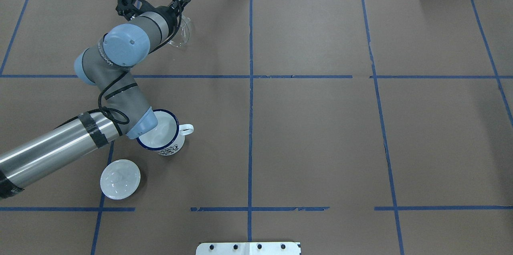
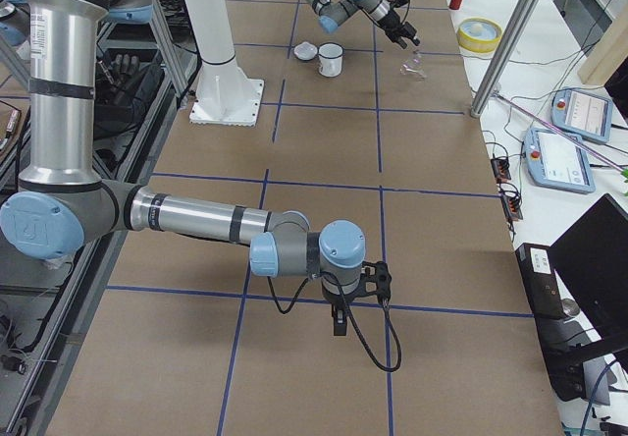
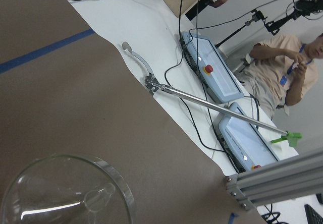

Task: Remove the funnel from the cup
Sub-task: 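Set the clear funnel down farther from the robot and release it, then lower the left gripper to the white ceramic funnel and grasp it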

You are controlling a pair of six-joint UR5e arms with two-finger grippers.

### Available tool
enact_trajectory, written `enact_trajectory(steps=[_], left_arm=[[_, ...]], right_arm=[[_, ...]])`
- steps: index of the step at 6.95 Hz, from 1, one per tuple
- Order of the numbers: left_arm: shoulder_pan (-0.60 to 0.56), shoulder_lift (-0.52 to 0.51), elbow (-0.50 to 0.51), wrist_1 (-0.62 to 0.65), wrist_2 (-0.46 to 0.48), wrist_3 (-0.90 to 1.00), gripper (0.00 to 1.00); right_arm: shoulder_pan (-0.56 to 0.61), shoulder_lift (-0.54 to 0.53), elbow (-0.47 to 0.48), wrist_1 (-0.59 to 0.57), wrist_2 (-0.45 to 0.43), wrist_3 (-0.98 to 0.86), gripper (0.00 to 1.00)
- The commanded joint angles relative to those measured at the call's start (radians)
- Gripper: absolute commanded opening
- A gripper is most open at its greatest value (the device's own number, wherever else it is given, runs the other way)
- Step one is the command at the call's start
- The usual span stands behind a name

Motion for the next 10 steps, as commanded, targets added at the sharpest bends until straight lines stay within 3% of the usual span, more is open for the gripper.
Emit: enact_trajectory(steps=[1,2,5,7,9,10], left_arm=[[-0.064,0.191,-0.447,0.387,-0.258,0.320,1.00],[-0.087,0.258,-0.581,0.551,-0.329,0.438,1.00],[-0.074,0.615,-0.858,0.579,-0.452,0.635,1.00],[0.051,0.665,-0.862,0.586,-0.458,0.625,1.00],[0.238,0.660,-0.764,0.545,-0.452,0.501,0.98],[0.253,0.662,-0.707,0.472,-0.449,0.493,1.00]], right_arm=[[0.000,0.000,0.000,0.000,0.000,0.000,1.00],[0.000,0.000,0.000,0.000,0.000,0.000,1.00],[0.000,0.000,0.000,0.000,0.000,0.000,1.00],[0.000,0.000,0.000,0.000,0.000,0.000,1.00],[0.000,0.000,0.000,0.000,0.000,0.000,1.00],[0.000,0.000,0.000,0.000,0.000,0.000,1.00]])
